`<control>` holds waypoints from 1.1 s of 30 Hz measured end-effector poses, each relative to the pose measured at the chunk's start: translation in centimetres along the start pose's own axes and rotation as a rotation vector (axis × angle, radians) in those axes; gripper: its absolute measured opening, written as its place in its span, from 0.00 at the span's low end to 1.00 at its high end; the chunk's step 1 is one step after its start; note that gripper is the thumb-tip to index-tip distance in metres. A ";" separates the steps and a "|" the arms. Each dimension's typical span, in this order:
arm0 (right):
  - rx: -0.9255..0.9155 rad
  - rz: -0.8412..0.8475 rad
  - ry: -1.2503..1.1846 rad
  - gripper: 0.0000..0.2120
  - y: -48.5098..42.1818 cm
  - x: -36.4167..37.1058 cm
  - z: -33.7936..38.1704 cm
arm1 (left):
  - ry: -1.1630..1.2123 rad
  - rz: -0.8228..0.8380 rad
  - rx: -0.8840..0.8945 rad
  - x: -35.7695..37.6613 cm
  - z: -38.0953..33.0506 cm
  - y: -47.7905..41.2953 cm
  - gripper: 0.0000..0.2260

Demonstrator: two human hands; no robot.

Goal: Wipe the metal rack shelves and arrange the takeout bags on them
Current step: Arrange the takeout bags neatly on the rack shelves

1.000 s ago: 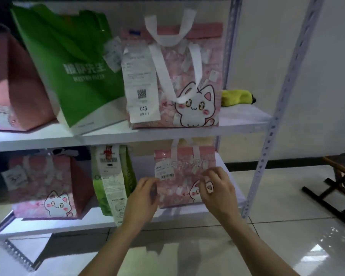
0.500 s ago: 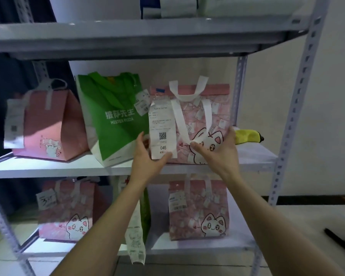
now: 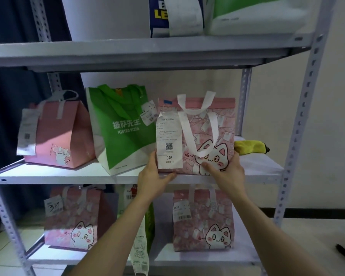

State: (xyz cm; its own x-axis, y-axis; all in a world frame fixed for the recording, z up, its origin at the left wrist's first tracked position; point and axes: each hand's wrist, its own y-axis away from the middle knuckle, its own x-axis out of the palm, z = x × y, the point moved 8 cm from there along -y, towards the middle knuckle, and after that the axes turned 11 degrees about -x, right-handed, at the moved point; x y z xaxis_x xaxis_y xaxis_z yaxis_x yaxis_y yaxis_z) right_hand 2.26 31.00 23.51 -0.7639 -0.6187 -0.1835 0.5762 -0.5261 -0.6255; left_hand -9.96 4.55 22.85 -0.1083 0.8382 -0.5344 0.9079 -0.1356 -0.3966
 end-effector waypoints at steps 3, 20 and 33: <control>0.004 0.006 0.002 0.36 0.0 -0.1 0.1 | -0.001 0.067 -0.012 -0.3 0.0 -0.2 0.42; 0.006 0.100 -0.010 0.33 -1.0 0.0 -1.3 | 0.223 0.290 -0.091 -1.0 -0.7 0.2 0.49; -0.066 -0.009 -0.008 0.29 4.2 -3.8 3.2 | 0.281 0.160 0.093 -4.5 -3.6 4.3 0.37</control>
State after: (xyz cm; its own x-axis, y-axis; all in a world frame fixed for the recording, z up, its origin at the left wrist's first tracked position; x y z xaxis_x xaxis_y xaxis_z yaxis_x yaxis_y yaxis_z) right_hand 8.53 29.26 23.97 -0.7664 -0.6189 -0.1718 0.5488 -0.4920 -0.6759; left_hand -4.16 2.09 26.23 0.1601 0.9135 -0.3741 0.8619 -0.3141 -0.3980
